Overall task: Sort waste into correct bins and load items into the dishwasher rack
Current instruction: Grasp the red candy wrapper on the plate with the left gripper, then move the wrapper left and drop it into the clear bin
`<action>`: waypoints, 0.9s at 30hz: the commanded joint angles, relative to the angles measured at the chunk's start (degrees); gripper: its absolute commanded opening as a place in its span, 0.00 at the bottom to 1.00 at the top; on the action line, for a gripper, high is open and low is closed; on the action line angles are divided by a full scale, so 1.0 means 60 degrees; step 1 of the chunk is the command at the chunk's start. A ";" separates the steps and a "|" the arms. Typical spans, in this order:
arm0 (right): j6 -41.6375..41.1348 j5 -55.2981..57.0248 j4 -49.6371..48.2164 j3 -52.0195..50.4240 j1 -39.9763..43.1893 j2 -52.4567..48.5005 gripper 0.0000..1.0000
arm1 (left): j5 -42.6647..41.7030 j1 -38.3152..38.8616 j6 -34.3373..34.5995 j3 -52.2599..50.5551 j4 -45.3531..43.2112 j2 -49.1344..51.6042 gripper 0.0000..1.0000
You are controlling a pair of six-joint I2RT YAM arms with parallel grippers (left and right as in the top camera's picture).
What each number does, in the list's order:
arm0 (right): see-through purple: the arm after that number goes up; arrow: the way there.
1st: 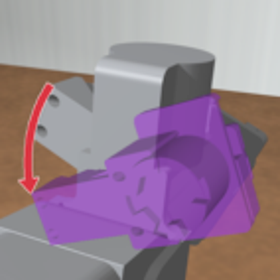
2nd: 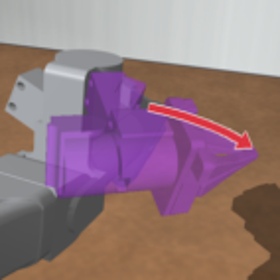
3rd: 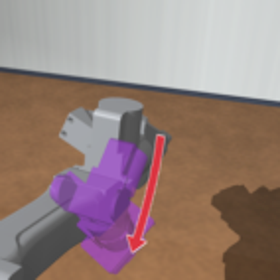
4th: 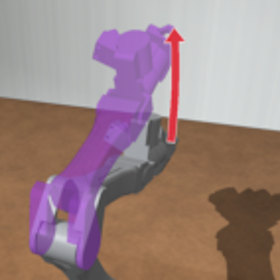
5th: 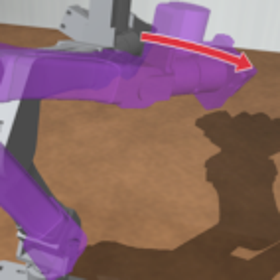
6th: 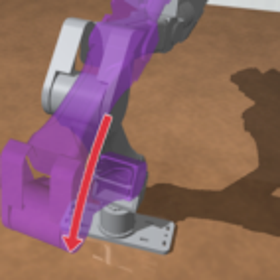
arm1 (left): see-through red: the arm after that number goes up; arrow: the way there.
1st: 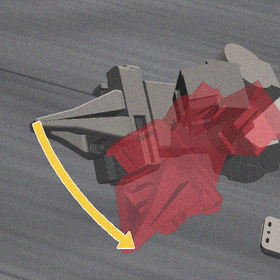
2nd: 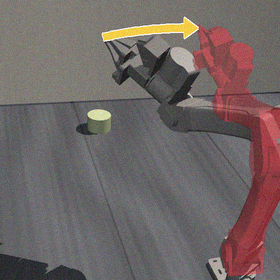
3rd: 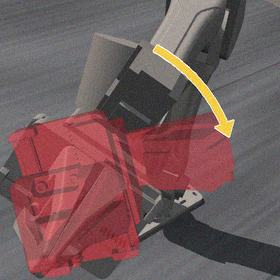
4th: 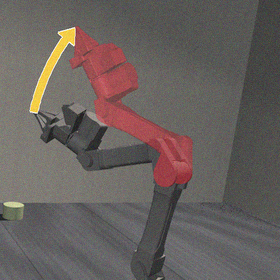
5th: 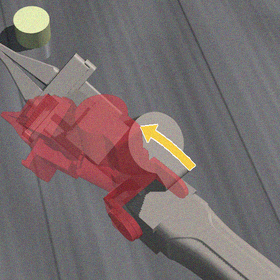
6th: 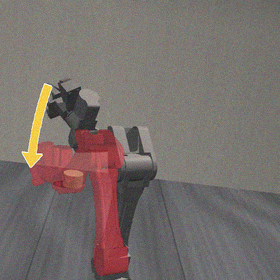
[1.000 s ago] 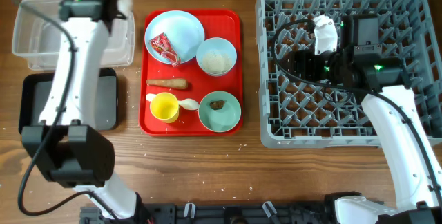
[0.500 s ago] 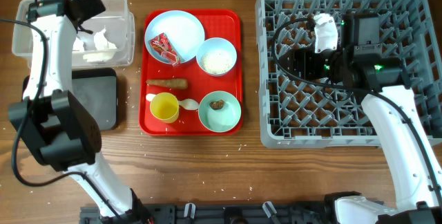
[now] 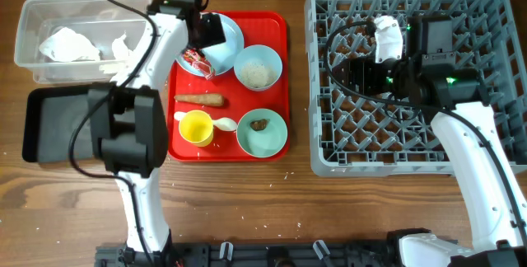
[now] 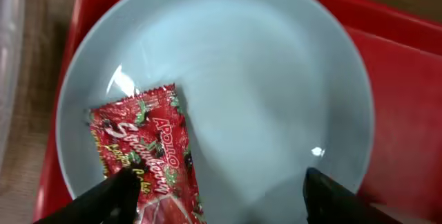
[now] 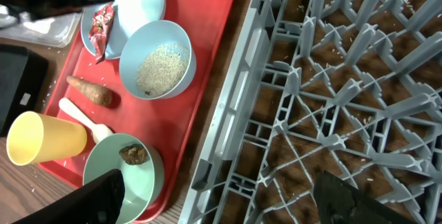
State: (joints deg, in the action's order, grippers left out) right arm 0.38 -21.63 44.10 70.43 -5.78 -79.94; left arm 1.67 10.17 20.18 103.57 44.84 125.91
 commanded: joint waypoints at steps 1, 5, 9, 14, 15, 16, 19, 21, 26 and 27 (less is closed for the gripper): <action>0.0189 -0.0117 -0.0026 0.0135 -0.0004 -0.0087 0.89 | 0.0160 0.0084 0.0466 -0.0036 0.0051 0.0557 0.65; 0.0182 -0.0120 -0.0022 0.0135 -0.0007 -0.0087 0.89 | 0.0160 0.0098 0.0466 -0.0040 0.0441 0.1129 0.46; 0.0164 -0.0120 -0.0018 0.0135 -0.0007 -0.0087 0.89 | 0.0168 0.0098 0.0463 -0.0033 0.0539 0.1144 0.04; 0.0160 -0.0120 -0.0015 0.0135 -0.0007 -0.0087 0.88 | 0.0168 0.0058 0.0426 0.0823 0.1013 -0.0251 0.04; 0.0160 -0.0120 -0.0015 0.0135 -0.0004 -0.0087 0.88 | 0.0164 0.0025 0.0430 0.0962 0.1042 -0.0619 0.04; 0.0160 -0.0120 0.0029 0.0135 -0.0007 -0.0087 0.88 | 0.0168 -0.0040 0.0433 0.1067 0.1042 -0.1239 0.04; 0.0160 -0.0120 0.0157 0.0135 -0.0007 -0.0087 0.88 | 0.1239 -0.0215 0.0430 0.1064 0.1038 -0.2550 0.04; 0.0160 -0.0120 0.0153 0.0135 -0.0007 -0.0087 0.88 | 0.2947 -0.0495 0.0426 0.1064 0.0885 -0.2812 0.04; 0.0160 -0.0120 0.0160 0.0135 -0.0007 -0.0087 0.88 | 0.3566 -0.2102 0.0433 0.1042 -0.0138 -0.1996 0.04; 0.0164 -0.0120 0.0160 0.0135 -0.0007 -0.0087 0.88 | 0.3490 -0.2328 0.0430 0.1045 -0.0353 -0.1781 0.13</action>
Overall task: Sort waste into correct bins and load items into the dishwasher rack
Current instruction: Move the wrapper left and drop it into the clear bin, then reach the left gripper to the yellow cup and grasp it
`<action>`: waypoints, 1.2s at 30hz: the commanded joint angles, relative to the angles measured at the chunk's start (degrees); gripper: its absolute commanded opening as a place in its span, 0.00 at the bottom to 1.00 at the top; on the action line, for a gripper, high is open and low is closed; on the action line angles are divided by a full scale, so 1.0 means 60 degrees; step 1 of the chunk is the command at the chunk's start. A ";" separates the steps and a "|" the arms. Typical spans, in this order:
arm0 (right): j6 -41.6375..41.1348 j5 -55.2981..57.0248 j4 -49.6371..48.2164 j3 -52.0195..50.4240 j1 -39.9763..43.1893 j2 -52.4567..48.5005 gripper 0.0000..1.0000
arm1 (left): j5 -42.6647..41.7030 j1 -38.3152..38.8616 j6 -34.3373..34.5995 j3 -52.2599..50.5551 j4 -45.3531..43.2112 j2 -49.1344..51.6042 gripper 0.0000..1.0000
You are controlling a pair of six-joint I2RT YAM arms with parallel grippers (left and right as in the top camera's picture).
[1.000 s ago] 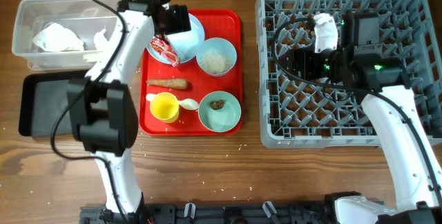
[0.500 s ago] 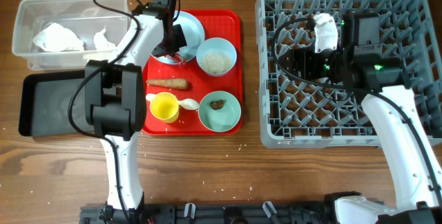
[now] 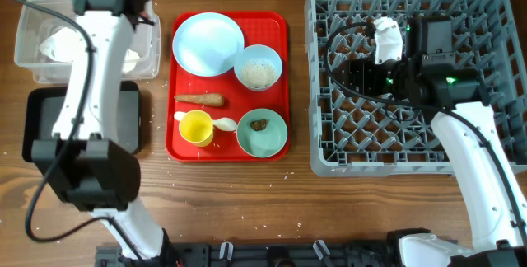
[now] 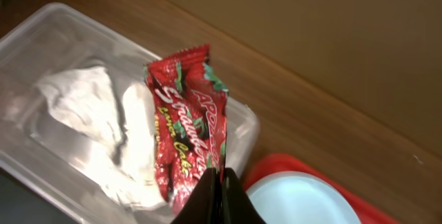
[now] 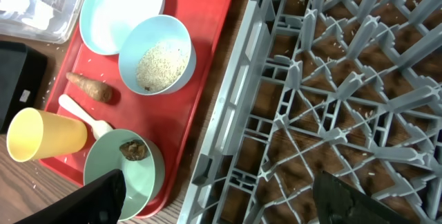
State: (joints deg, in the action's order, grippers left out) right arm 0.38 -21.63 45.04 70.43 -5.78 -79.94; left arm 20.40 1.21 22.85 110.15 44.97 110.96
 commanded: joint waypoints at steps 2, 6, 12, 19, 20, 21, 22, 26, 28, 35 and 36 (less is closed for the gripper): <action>0.0168 -0.0117 0.0004 0.0135 -0.0004 -0.0087 0.88 | 0.0317 -0.1315 -0.0011 -0.0051 -0.0769 0.1242 0.67; 0.0171 -0.0117 0.0178 0.0135 -0.0004 -0.0087 0.88 | 0.0255 -0.1599 -0.0018 -0.0051 -0.0780 0.1526 1.00; 0.0076 -0.0127 0.0160 0.0135 -0.0007 -0.0087 0.86 | -0.2590 -0.0962 -0.1056 -0.0040 0.0623 0.0011 1.00; 0.0080 -0.0124 0.0208 0.0135 -0.0007 -0.0087 0.87 | -0.5319 0.2025 -0.2524 -0.0816 0.2728 0.0200 0.95; 0.0080 -0.0124 0.0229 0.0135 -0.0007 -0.0087 0.87 | -0.5104 0.2320 -0.2524 -0.0998 0.2561 0.0448 0.93; 0.0080 -0.0124 0.0273 0.0135 -0.0007 -0.0087 0.87 | -0.5002 0.2517 -0.2524 -0.1147 0.2382 0.0648 0.90; 0.0080 -0.0124 0.0328 0.0135 -0.0007 -0.0087 0.87 | -0.4954 0.2758 -0.2521 -0.1242 0.2208 0.1020 0.88; 0.0080 -0.0124 0.0372 0.0135 -0.0007 -0.0087 0.87 | -0.4962 0.3005 -0.2452 -0.1242 0.2116 0.1672 0.80; 0.0076 -0.0124 0.0368 0.0135 -0.0007 -0.0087 0.87 | -0.4965 0.3089 -0.2452 -0.1242 0.2153 0.1687 0.78; 0.0084 -0.0124 0.0382 0.0135 -0.0007 -0.0087 0.87 | -0.4393 0.3085 -0.0368 -0.1242 0.3996 0.1450 0.66; 0.0084 -0.0124 0.0382 0.0135 -0.0007 -0.0087 0.87 | -0.4393 0.3064 -0.0291 -0.1242 0.4189 0.1198 0.66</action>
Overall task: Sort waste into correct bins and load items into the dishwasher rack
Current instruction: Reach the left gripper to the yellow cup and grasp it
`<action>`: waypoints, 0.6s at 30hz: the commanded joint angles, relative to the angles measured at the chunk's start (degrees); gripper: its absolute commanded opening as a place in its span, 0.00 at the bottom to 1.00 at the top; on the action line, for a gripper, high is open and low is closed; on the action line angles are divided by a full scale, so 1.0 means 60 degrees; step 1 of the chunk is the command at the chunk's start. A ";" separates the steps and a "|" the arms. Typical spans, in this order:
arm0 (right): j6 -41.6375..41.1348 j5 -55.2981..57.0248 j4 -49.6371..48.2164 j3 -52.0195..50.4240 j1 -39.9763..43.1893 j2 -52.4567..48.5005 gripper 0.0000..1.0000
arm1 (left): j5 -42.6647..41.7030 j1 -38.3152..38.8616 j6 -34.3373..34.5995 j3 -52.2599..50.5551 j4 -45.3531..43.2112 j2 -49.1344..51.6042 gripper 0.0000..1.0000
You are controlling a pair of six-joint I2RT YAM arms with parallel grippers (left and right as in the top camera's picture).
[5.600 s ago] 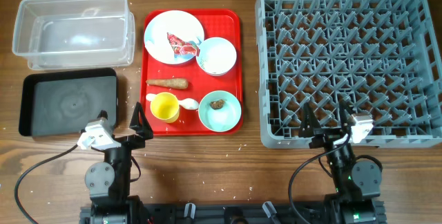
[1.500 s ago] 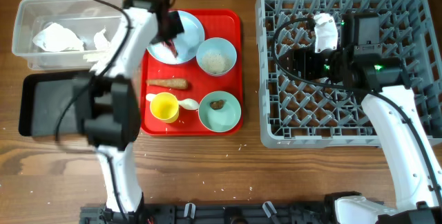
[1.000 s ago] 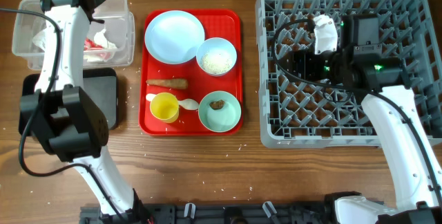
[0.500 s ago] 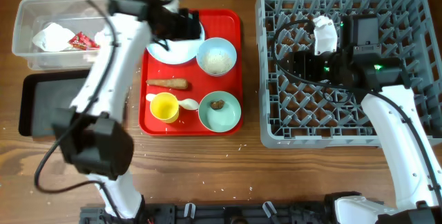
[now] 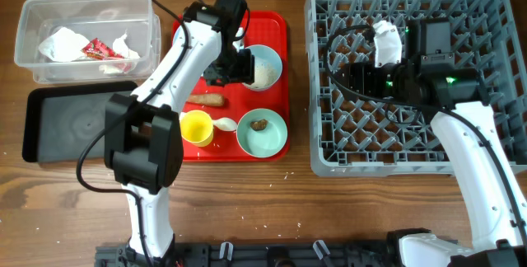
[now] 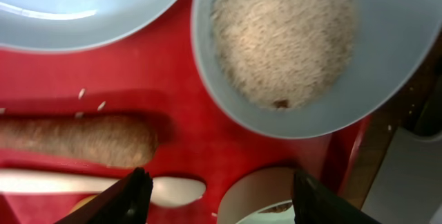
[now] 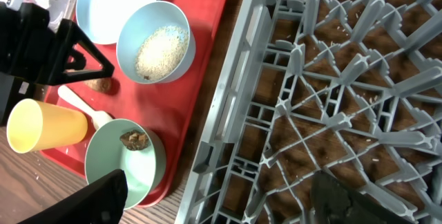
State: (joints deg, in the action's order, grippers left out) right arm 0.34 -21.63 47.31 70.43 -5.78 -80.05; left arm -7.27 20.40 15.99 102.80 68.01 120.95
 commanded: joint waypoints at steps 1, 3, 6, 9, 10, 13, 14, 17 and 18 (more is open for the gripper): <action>0.0091 -0.0124 0.0004 0.0135 -0.0007 -0.0069 0.87 | 0.0226 -0.0127 0.0849 -0.0018 0.0517 -0.0678 0.66; 0.0091 -0.0124 0.0011 0.0135 -0.0007 -0.0069 0.87 | 0.0226 -0.0127 0.0845 -0.0018 0.1035 -0.1086 0.66; 0.0091 -0.0124 0.0098 0.0135 -0.0007 -0.0069 0.87 | 0.0313 -0.0248 0.0845 -0.0018 0.1985 -0.1610 0.62; 0.0127 -0.0120 0.0124 0.0135 -0.0007 -0.0069 0.87 | 0.0772 -0.0484 0.0841 -0.0026 0.2641 -0.2313 0.62; 0.0127 -0.0124 0.0127 0.0135 -0.0007 -0.0069 0.87 | 0.0958 -0.0572 0.0841 -0.0124 0.2798 -0.2590 0.61; 0.0127 -0.0124 0.0117 0.0135 -0.0007 -0.0069 0.88 | 0.1235 -0.1067 0.0805 -0.1432 0.2637 -0.3428 0.62; 0.0127 -0.0120 0.0117 0.0135 -0.0007 -0.0069 0.88 | 0.1231 -0.1410 0.0721 -0.2102 0.2277 -0.3672 0.62; 0.0127 -0.0124 0.0084 0.0135 -0.0007 -0.0069 0.88 | 0.0477 -0.2597 -0.0007 -0.3832 0.0608 -0.3905 0.62; 0.0124 -0.0120 0.0080 0.0135 -0.0007 -0.0069 0.88 | 0.0025 -0.2849 -0.0175 -0.4659 -0.0284 -0.3905 0.61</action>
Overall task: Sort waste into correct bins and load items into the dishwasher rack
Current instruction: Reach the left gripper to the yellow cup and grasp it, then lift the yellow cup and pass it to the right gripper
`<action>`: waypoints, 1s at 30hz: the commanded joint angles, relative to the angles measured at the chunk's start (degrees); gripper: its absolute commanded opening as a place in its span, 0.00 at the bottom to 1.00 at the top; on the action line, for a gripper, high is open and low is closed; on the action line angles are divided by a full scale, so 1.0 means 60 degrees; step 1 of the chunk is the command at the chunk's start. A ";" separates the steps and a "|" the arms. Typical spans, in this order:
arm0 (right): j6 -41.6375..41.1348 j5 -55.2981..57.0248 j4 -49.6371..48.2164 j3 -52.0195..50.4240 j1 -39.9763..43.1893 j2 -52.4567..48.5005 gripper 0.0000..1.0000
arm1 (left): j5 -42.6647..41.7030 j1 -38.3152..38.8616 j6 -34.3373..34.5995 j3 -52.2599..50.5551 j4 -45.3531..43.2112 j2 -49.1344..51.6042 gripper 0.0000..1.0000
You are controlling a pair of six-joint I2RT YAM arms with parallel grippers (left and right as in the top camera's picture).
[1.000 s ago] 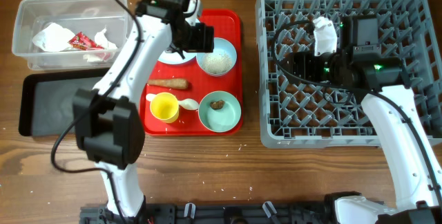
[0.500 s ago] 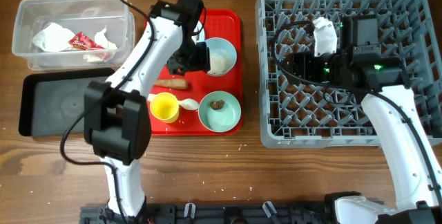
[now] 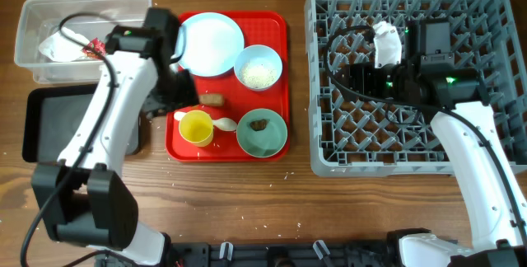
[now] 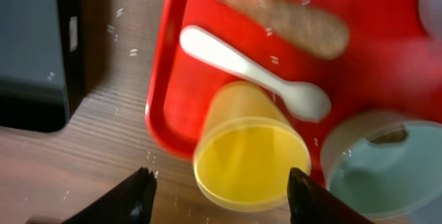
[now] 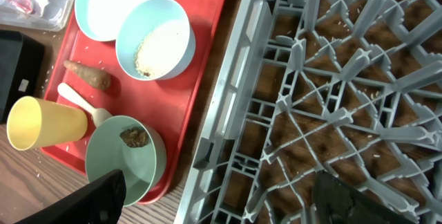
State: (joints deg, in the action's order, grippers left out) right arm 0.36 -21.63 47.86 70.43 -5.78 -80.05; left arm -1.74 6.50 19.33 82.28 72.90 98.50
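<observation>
My left gripper (image 4: 221, 202) is open, hanging over the front left of the red tray (image 3: 272, 28) with the yellow cup (image 4: 245, 148) straight below, between its fingers (image 4: 138, 195). On the tray also lie a white spoon (image 4: 255, 65), a brown carrot-like piece (image 4: 276, 16), a white plate (image 3: 211, 43), a bowl of rice (image 3: 258, 67) and a green bowl (image 3: 262, 132) with a food scrap. The red wrapper (image 3: 92, 49) lies in the clear bin (image 3: 33, 11) beside tissue. My right gripper (image 5: 224, 200) is open over the grey dishwasher rack (image 3: 412, 156).
A black bin (image 3: 49, 123) sits on the table left of the tray, in front of the clear bin. The left arm crosses the gap between bins and tray. The rack's left wall (image 5: 228, 106) stands close to the tray's right edge.
My left gripper has gone from above the rice bowl and carrot-like piece to the tray's front left, over the yellow cup, still open. The right arm has not moved.
My left gripper stood open around the red wrapper on the white plate. Then it was shut on the wrapper above the clear bin. After that the wrapper lay in the bin and the gripper was open over the tray; now it hangs over the yellow cup.
</observation>
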 commanded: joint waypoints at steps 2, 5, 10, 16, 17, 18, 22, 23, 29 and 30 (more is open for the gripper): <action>0.0117 -0.0124 -0.0004 0.0135 -0.0007 -0.0069 0.88 | -0.0922 -0.0539 -0.0729 -0.1953 -0.1639 -0.0164 0.61; 0.0120 -0.0124 -0.0033 0.0135 -0.0007 -0.0069 0.88 | -0.0925 -0.0477 -0.0721 -0.3009 -0.2379 -0.0164 0.54; 0.0113 -0.0124 -0.0040 0.0135 -0.0007 -0.0069 0.88 | -0.0980 -0.0481 -0.0648 -0.3122 -0.2535 -0.0168 0.17; -0.0423 -0.1384 -0.0120 0.0135 -0.0007 -0.0069 0.88 | -0.2208 -0.0488 -0.0652 -0.1115 -0.1337 -0.0186 0.04; -0.0419 -0.2160 -0.0186 0.0135 -0.0007 -0.0069 0.88 | -0.3129 -0.0488 -0.0656 -0.0674 -0.1209 -0.0208 0.04; -0.0415 -0.3406 -0.0361 0.0135 -0.0007 -0.0069 0.88 | -0.4193 -0.0488 -0.0670 -0.0382 -0.1275 -0.0233 0.04; -0.0426 -0.6583 -0.1956 0.0058 -0.0466 -0.0080 0.95 | -1.0586 -0.0484 -0.0554 -0.0131 -0.3559 -0.0306 0.04; -0.0568 -0.7005 -0.2488 0.0058 -0.0648 -0.0080 1.00 | -1.1428 -0.0484 -0.0346 -0.0131 -0.3912 -0.0306 0.04; -0.1333 -0.7369 -0.4809 0.0058 -0.1249 -0.0193 1.00 | -1.4775 -0.0444 -0.0295 -0.0131 -0.4218 -0.0306 0.04; -0.1337 -0.7741 -0.5278 0.0058 -0.1330 -0.0280 0.99 | -1.4772 -0.0379 -0.0168 -0.0135 -0.4124 -0.0310 0.04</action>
State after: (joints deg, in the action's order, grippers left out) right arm -6.24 -62.67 19.79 70.35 -12.56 -80.53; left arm -80.31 3.49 17.10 80.75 47.62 97.89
